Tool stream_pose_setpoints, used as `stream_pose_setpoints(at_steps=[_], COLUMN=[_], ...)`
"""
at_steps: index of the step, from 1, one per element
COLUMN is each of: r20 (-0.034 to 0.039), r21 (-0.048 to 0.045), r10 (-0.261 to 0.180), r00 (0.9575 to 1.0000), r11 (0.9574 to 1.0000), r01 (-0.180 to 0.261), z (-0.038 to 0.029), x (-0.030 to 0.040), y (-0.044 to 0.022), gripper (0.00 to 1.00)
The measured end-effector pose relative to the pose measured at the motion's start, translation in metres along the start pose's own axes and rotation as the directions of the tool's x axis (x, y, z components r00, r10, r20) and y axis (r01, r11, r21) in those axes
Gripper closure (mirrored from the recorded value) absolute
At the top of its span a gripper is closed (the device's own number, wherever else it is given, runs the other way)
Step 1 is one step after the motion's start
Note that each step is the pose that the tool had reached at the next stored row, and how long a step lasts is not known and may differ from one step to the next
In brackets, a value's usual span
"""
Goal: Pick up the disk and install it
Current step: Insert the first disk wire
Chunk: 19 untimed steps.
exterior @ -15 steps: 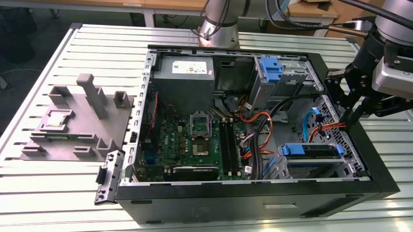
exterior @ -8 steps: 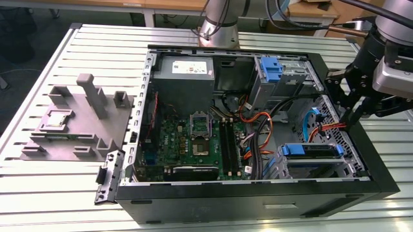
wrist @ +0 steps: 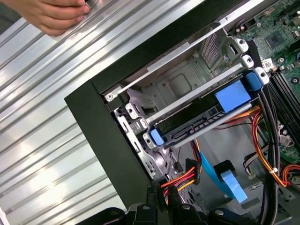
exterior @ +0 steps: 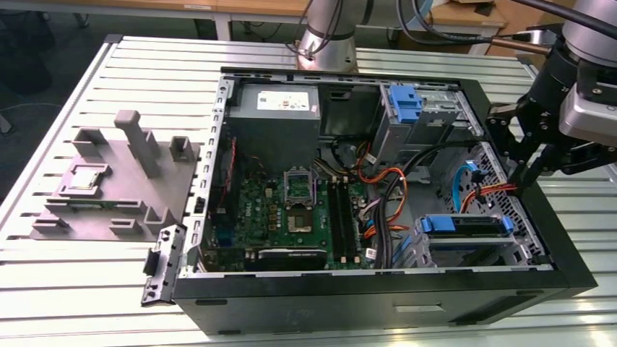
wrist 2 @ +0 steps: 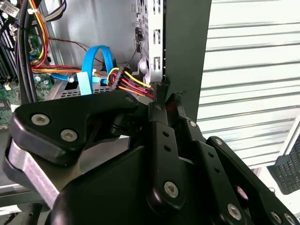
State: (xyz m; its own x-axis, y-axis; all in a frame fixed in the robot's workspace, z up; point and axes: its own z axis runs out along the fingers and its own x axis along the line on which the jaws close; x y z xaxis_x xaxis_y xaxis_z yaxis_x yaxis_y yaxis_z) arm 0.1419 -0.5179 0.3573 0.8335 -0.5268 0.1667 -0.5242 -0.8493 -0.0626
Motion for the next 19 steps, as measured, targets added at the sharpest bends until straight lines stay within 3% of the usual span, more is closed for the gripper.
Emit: stream_pose_setpoints(at_steps=[8,19], r20=[0.0037,0.0080], r21=[0.0072,0.0233], r10=[-0.052,-0.144], r00=[0.9987,0.9895], r11=[0.9986,0.9893], r01=[0.052,0.144], z=[0.0003,0.0009], x=[0.0009,0.0022], y=[-0.0004,0.0025], gripper=[0.76,0.76])
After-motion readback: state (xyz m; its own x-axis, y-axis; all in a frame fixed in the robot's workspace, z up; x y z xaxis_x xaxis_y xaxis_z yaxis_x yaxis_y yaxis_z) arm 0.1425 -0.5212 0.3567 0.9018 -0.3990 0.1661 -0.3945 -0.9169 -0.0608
